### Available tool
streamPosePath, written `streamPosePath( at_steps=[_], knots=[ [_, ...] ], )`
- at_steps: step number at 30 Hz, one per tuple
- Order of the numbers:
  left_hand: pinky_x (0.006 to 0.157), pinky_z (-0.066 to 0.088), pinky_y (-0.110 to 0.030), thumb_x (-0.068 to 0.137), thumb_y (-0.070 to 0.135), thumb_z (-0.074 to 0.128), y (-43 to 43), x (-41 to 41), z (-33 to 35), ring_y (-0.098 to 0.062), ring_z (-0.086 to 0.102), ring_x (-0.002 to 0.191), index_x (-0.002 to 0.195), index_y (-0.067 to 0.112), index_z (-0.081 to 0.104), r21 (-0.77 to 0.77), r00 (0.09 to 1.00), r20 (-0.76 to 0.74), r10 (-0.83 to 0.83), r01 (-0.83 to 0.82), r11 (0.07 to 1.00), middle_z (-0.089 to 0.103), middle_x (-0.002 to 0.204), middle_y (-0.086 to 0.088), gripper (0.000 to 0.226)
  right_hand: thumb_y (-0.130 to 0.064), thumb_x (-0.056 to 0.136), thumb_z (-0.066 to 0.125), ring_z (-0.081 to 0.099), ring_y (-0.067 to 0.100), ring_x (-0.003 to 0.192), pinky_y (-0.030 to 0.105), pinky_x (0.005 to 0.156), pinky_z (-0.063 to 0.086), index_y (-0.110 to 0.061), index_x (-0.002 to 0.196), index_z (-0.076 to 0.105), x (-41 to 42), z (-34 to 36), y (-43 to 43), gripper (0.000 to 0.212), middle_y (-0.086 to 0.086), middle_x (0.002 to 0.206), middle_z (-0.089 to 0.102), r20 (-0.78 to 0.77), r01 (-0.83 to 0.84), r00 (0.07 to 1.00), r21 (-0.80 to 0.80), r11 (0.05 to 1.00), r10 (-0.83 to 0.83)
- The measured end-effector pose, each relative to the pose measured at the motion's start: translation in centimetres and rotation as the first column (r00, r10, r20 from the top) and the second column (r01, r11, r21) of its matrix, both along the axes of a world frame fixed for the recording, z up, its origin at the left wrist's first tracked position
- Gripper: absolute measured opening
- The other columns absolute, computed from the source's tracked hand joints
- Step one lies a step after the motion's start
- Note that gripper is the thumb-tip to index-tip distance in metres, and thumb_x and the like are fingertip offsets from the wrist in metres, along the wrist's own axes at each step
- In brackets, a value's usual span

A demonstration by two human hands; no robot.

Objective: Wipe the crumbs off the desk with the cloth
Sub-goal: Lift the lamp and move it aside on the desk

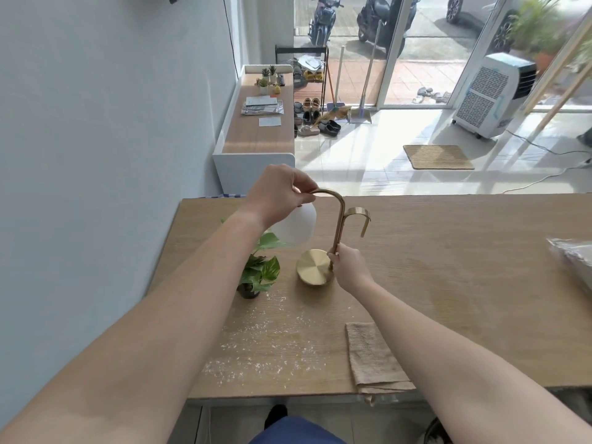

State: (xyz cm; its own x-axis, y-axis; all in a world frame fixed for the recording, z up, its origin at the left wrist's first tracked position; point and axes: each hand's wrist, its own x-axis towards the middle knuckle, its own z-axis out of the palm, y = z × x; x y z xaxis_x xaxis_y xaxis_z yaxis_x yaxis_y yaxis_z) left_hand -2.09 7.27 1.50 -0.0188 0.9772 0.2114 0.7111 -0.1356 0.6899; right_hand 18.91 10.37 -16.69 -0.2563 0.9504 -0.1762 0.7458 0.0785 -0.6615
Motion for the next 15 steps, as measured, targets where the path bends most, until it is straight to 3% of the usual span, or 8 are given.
streamPosePath(
  at_steps=[7,15],
  knots=[
    [0.083,0.065,-0.042,0.086,0.012,0.087,6.2,-1.9,0.5,-0.01,0.075,0.073,0.1,0.019,0.086,0.007,0.999,0.037,-0.03,0.03,1.0,0.08,0.087,0.009,0.016,-0.02,0.11,0.05,0.068,0.031,0.092,0.048,0.084,0.057,-0.014,0.103,0.066,-1.6,0.7,6.1,0.018,0.008,0.099,0.072,0.003,0.022,1.0,0.028,0.999,-0.022],
    [0.087,0.064,-0.041,0.085,0.015,0.087,13.9,-3.3,-0.1,-0.009,0.074,0.082,0.103,0.022,0.086,0.009,0.999,0.009,-0.046,0.046,0.999,0.079,0.095,0.006,0.019,-0.018,0.108,0.052,0.068,0.031,0.092,0.047,0.084,0.057,-0.017,0.099,0.065,-3.5,0.2,13.4,0.017,0.007,0.098,0.071,-0.01,0.081,0.997,0.022,0.996,-0.08]
  ],
)
